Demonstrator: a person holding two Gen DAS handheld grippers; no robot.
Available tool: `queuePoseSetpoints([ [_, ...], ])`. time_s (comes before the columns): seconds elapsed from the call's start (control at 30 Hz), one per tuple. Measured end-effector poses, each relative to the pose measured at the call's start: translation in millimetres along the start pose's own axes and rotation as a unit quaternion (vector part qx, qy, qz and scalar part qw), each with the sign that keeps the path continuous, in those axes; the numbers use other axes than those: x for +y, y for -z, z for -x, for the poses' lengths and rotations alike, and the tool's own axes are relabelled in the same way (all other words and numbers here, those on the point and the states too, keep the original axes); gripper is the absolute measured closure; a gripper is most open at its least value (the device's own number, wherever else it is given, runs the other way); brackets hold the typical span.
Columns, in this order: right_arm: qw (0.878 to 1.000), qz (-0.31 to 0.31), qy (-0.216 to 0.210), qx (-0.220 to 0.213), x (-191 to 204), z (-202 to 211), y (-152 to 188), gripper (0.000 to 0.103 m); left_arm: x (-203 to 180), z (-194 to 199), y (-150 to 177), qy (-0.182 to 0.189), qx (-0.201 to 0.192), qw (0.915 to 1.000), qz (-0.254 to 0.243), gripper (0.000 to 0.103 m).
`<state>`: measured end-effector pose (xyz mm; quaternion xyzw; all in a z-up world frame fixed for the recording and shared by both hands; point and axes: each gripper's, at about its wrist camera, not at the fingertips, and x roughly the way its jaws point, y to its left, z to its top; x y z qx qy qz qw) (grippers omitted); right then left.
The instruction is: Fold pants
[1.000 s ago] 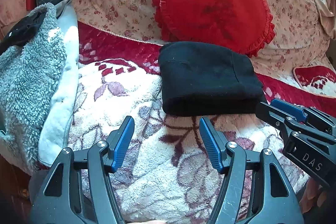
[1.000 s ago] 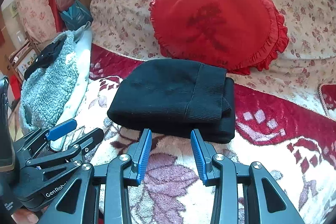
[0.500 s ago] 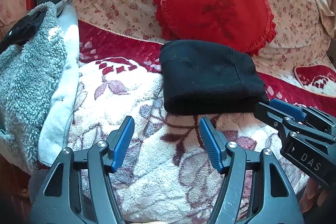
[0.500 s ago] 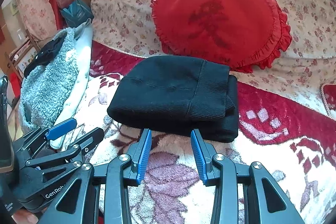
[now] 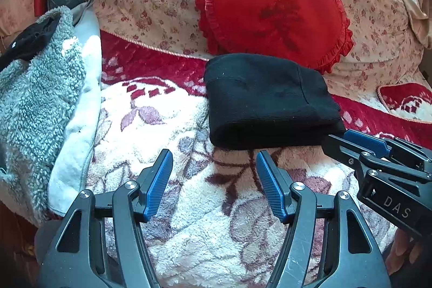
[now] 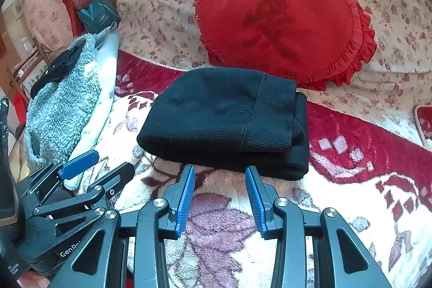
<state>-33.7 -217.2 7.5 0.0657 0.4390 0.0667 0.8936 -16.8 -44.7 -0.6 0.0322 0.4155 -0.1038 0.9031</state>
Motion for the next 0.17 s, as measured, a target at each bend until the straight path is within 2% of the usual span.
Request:
queuePoseSetpoints([
  [0.17,1.0,-0.002,0.002,-0.002,-1.7,-0.4,0.2,0.066,1.5,1.1,-1.3,0.0,-0.005,1.0,-0.001,0.039],
])
